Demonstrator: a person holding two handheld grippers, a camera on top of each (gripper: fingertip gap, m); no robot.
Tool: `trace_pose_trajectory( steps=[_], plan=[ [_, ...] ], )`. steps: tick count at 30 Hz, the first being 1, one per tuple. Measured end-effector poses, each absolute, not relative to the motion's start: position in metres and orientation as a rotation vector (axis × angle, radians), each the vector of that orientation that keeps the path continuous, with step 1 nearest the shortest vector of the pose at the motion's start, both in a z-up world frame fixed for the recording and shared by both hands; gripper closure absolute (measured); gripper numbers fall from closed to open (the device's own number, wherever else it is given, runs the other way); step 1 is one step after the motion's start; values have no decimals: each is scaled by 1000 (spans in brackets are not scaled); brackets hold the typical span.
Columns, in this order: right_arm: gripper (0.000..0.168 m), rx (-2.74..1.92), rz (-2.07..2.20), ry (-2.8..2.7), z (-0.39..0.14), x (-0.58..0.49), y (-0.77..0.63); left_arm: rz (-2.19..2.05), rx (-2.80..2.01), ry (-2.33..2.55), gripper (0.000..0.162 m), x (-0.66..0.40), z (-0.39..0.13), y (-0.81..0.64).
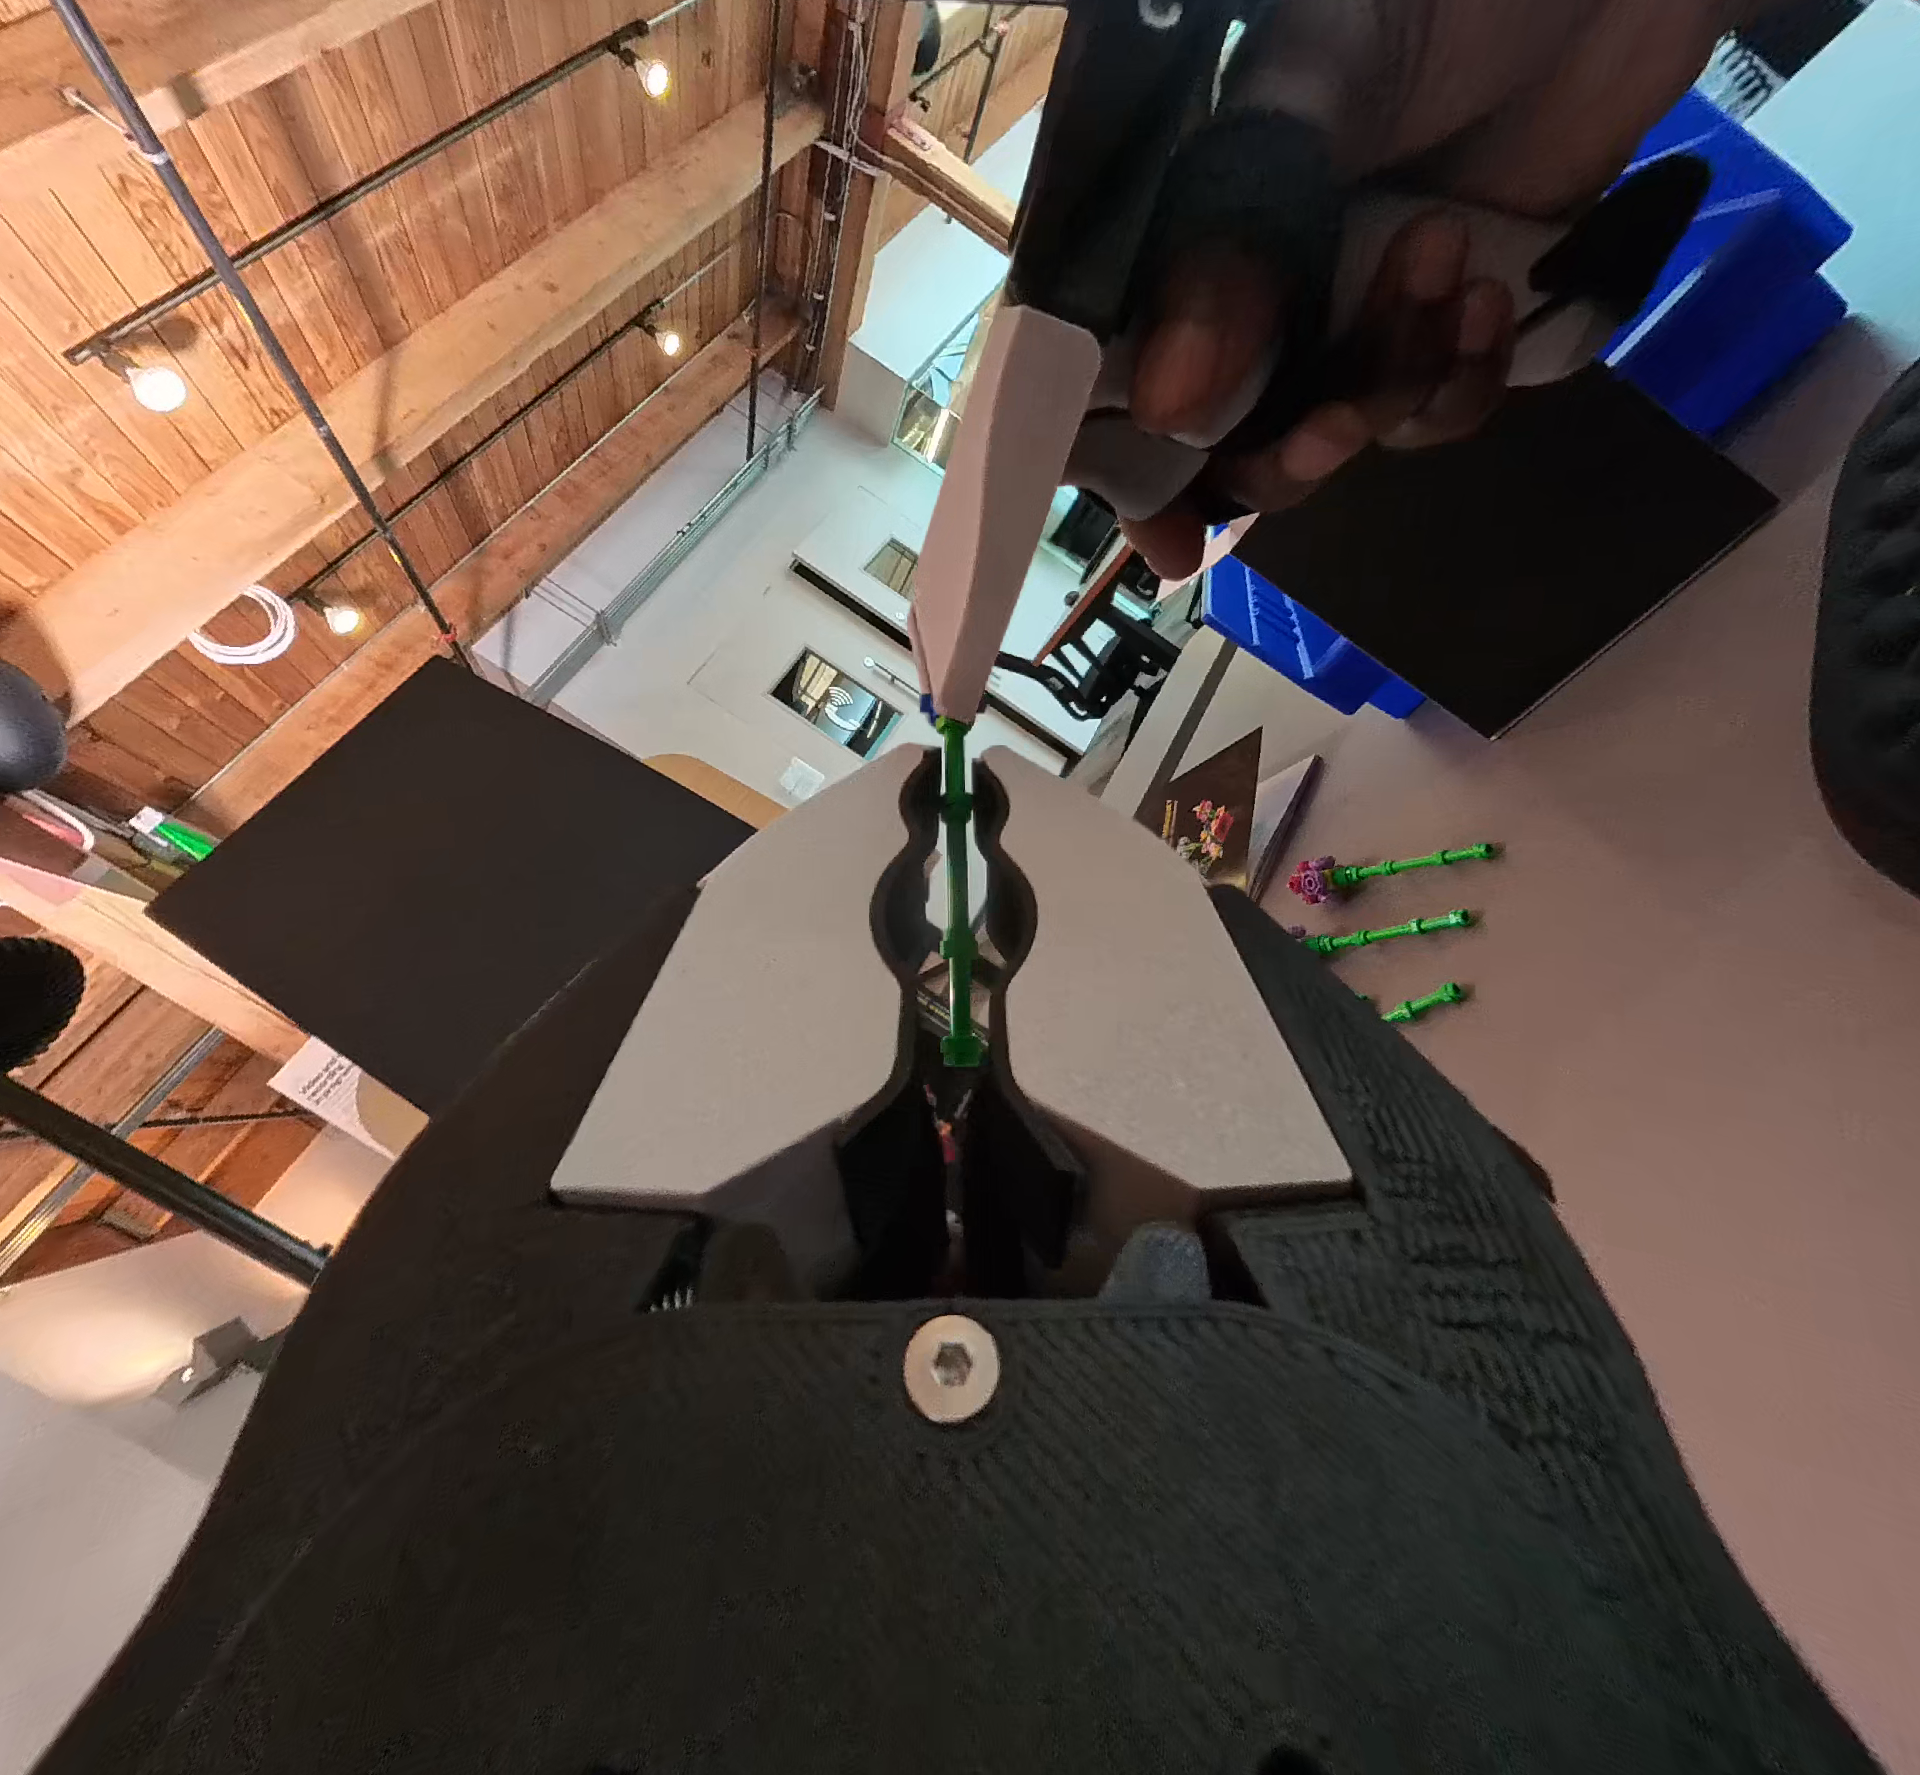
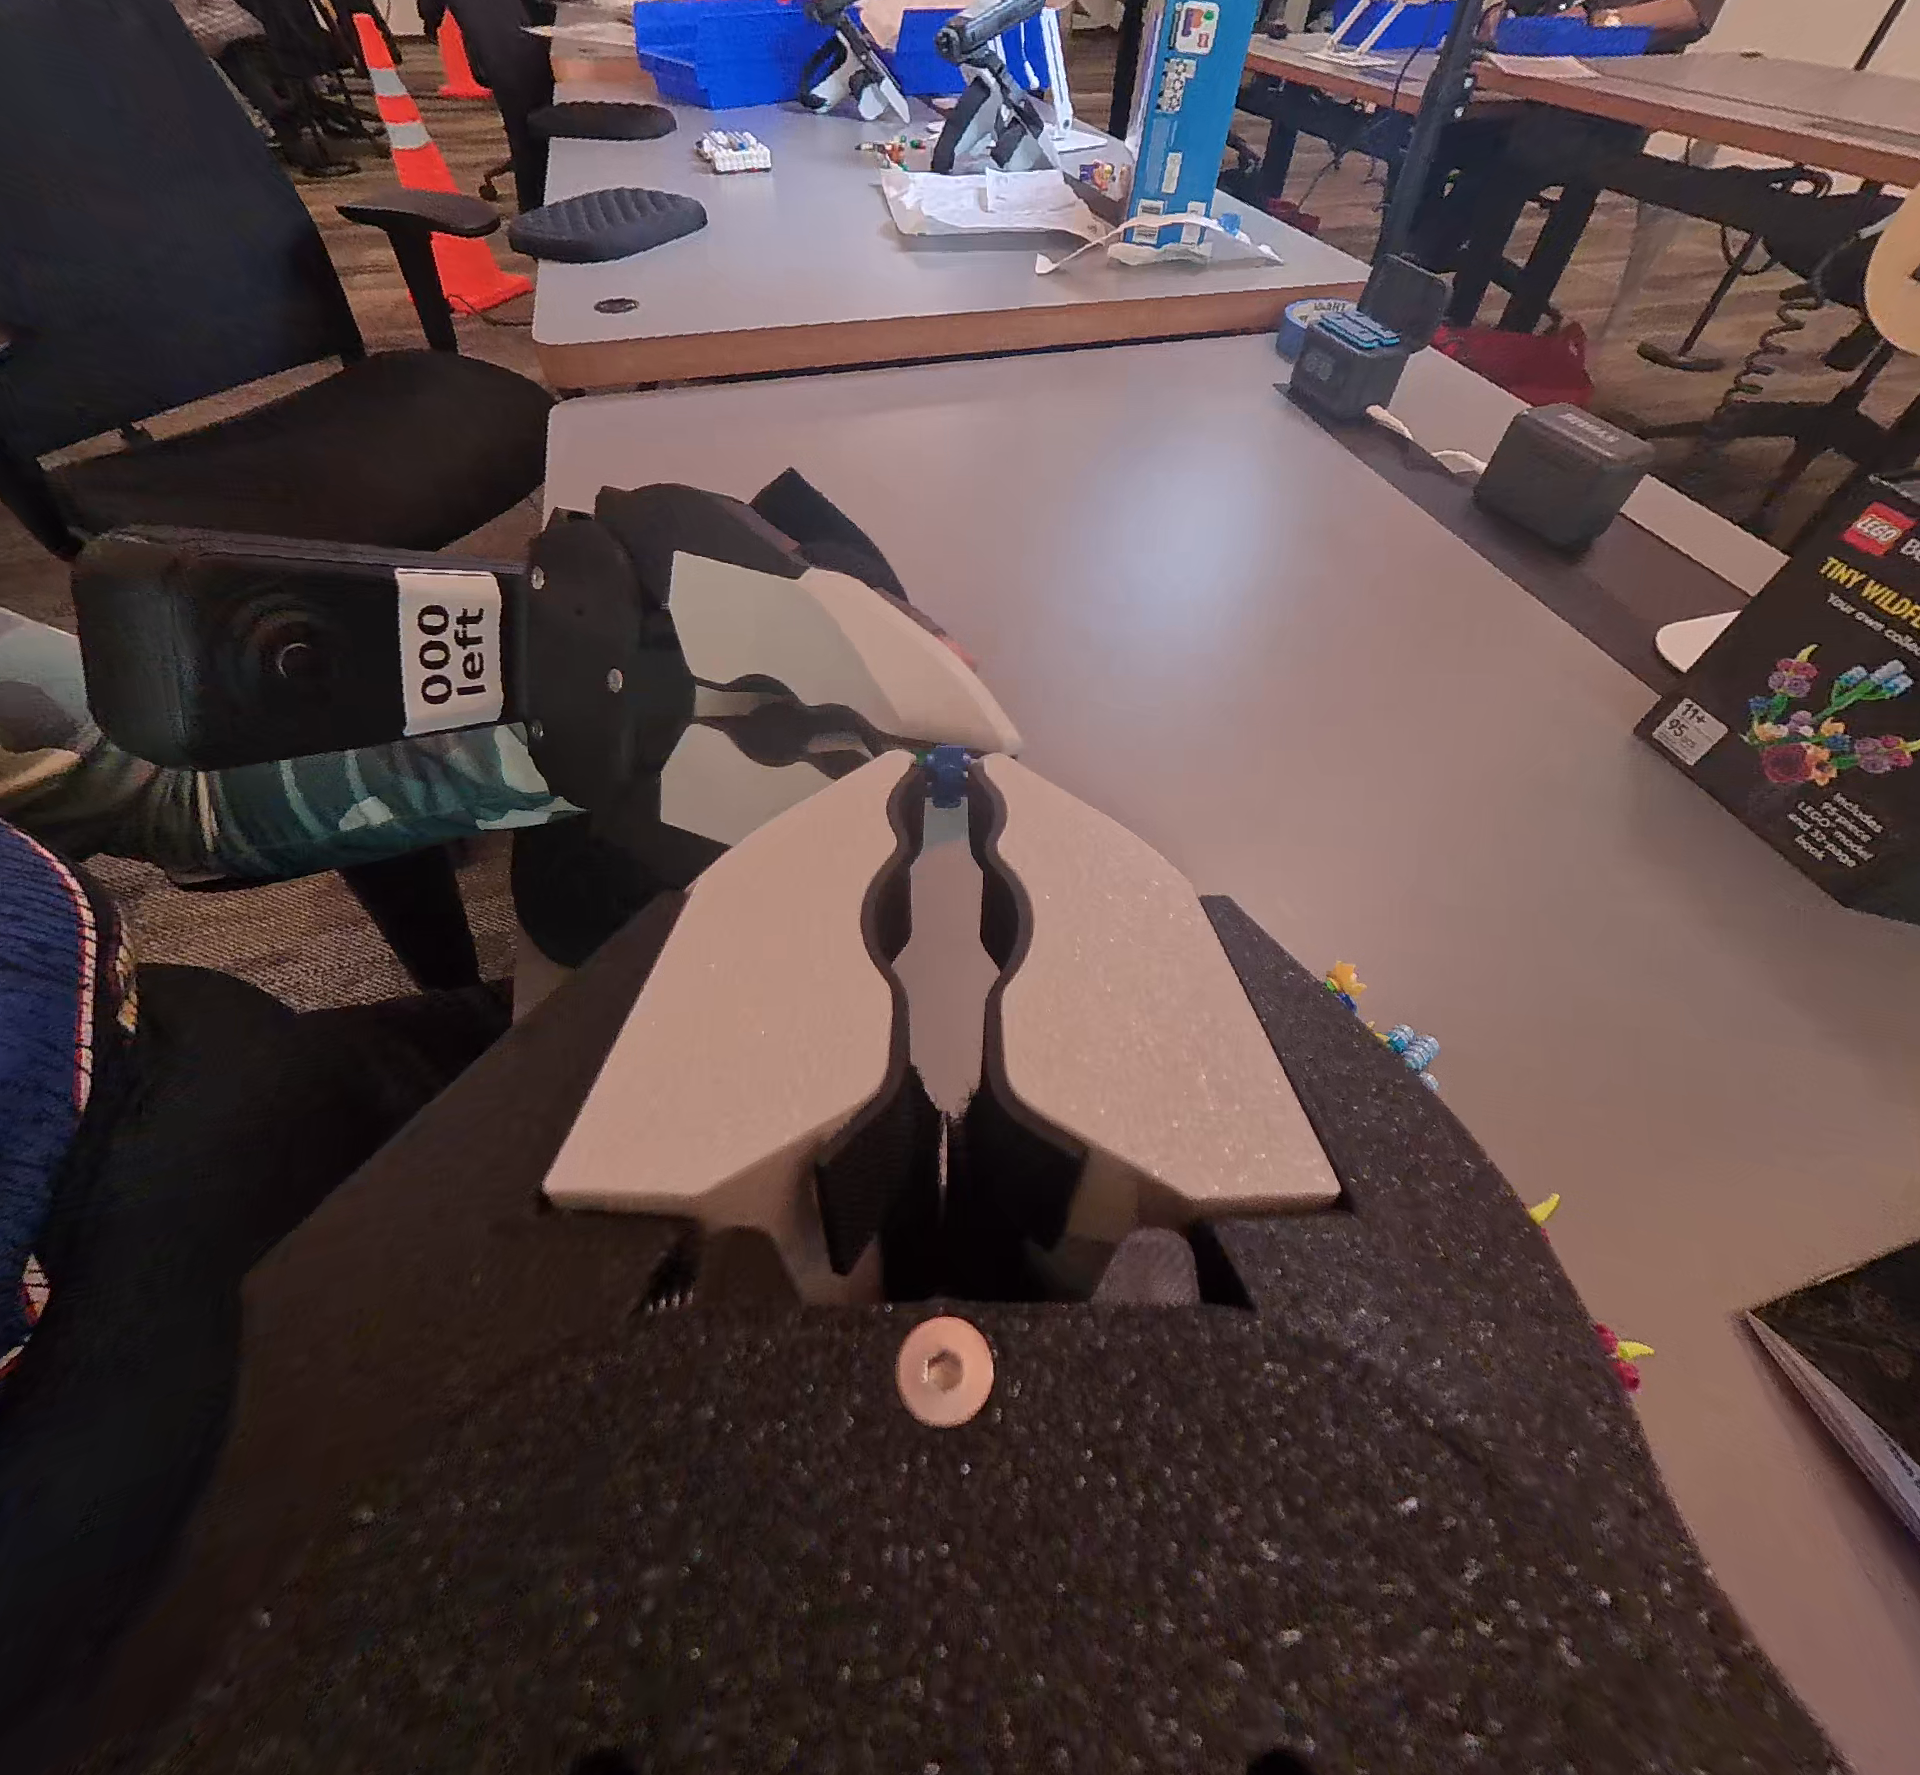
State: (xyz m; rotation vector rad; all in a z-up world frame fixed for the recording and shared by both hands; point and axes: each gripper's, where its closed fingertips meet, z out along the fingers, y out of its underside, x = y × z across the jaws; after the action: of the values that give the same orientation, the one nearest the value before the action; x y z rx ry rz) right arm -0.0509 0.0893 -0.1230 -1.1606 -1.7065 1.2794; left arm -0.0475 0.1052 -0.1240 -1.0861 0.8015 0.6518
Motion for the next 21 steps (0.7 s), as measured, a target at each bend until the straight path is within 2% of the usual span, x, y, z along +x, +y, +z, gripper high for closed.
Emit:
trace_pose_trajectory(
  steps=[5,10,16,21],
  plan=[
    [160,-1163,1267,-1727,-125,-49,91,620,-1125,815,157,-45,-127,107],
    [160,-1073,1171,-1792,-127,-43,93,366,-1228,790,157,-41,-133,109],
    [161,-1013,1177,-1634,-88,-12,121,194,-1242,626,157,-77,-120,102],
    [161,-1146,1003,-1557,-79,23,161,276,-1233,631,157,-78,-124,106]
  ],
)
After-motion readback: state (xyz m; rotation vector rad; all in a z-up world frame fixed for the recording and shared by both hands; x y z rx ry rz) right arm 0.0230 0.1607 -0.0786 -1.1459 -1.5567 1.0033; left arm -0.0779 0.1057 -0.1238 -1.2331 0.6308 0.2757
